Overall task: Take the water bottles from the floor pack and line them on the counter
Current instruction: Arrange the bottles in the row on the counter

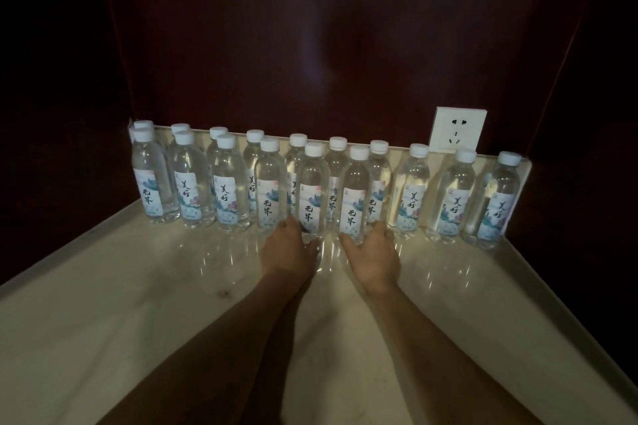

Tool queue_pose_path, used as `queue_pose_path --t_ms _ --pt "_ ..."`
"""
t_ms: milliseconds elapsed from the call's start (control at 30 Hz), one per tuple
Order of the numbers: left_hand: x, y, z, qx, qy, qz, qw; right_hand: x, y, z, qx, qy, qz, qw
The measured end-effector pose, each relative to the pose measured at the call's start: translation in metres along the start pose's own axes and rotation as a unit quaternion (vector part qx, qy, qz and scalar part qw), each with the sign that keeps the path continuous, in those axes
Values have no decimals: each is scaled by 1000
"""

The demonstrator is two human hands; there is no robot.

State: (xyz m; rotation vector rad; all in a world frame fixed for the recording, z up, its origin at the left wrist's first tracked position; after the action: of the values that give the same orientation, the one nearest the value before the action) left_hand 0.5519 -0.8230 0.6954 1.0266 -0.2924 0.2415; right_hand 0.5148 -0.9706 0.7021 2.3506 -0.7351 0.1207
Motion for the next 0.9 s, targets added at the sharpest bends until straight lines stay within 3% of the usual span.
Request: queue_pose_path --t_ms 267,533,900 --pt "-23 27 -5 -41 -19 -28 999 -42 18 -21 40 19 -69 997" --pt "-78 115 -53 -42 -39 -23 998 -134 8 -80 93 46 -79 991" --pt "-214 274 -199 6 -19 157 987 -297 -66 -180 209 128 -89 965"
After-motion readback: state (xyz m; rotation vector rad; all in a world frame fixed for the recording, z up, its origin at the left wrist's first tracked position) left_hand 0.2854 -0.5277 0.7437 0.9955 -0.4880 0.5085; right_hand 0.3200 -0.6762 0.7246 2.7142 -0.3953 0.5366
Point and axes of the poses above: each hand's wrist, its own x-axis towards the middle knuckle, its own y-axis out of the back of the hand, z = x × y, the point moved 3 cm from there along x, towards the middle knuckle, and after that the axes turned 7 degrees about x, right-handed, at the moved point
